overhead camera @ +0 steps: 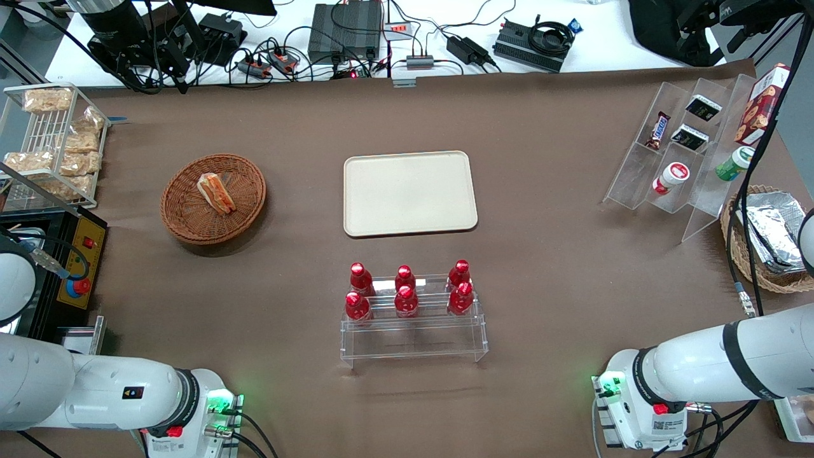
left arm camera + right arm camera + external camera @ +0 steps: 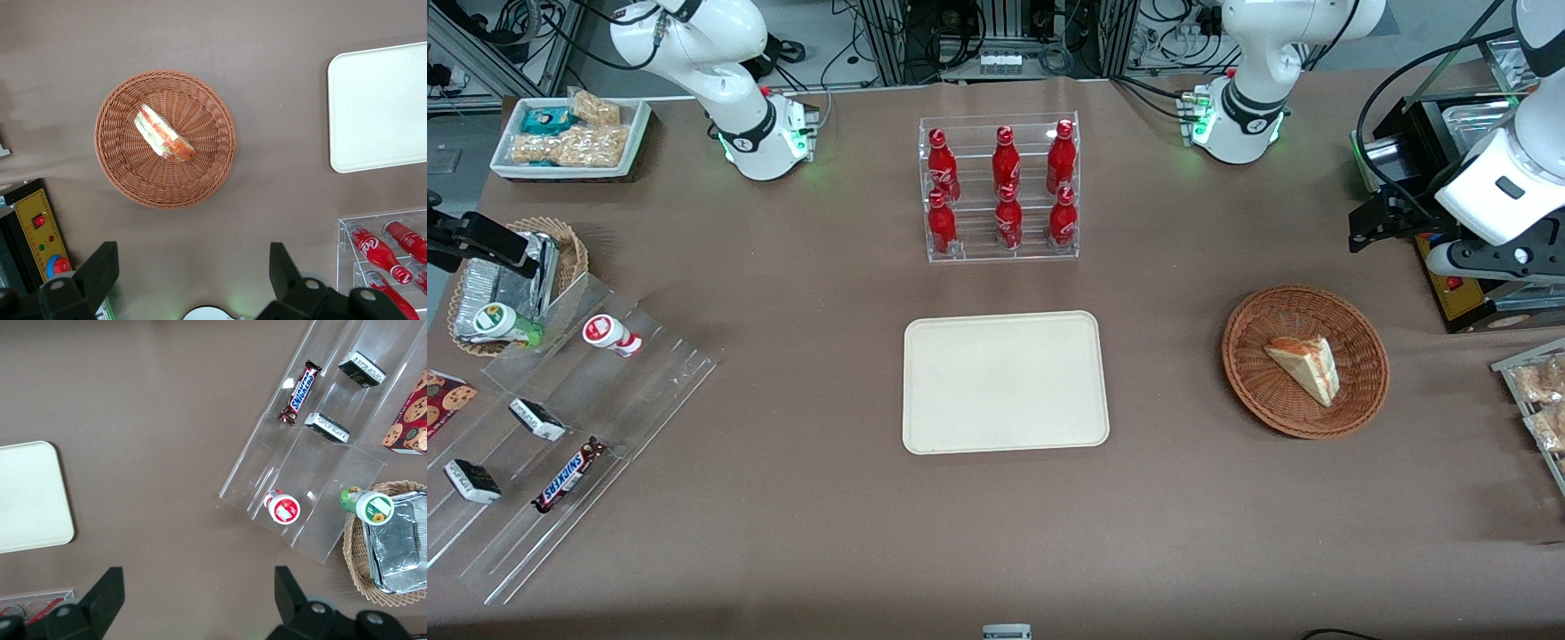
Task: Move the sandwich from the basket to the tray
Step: 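Move the left gripper down over the sandwich in the wicker basket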
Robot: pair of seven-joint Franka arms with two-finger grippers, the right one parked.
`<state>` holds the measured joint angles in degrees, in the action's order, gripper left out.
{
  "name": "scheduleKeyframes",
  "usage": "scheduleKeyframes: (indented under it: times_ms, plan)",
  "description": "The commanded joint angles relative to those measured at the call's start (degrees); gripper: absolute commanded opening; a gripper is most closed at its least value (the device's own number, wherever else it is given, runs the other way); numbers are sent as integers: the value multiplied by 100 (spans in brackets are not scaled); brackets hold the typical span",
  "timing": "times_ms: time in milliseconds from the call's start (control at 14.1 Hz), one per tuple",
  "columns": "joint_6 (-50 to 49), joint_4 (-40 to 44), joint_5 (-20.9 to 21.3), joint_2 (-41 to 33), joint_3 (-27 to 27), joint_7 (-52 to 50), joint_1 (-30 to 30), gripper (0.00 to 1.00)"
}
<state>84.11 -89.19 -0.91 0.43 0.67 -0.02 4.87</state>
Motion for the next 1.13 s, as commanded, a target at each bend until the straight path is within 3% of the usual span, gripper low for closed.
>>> scheduleKeyframes:
  times_ms: [0,496,709,780,1064]
  plan:
    - [-62,-160,-15,54,-32,11,-21,100]
    - [516,-406,126,888,-67,46,-346,100]
    - [1490,-1212,135,889,-67,-58,-539,100]
    - [1973,-1555,126,880,-76,-337,-601,100]
    - [3364,-2312,283,1178,-67,-3119,-619,100]
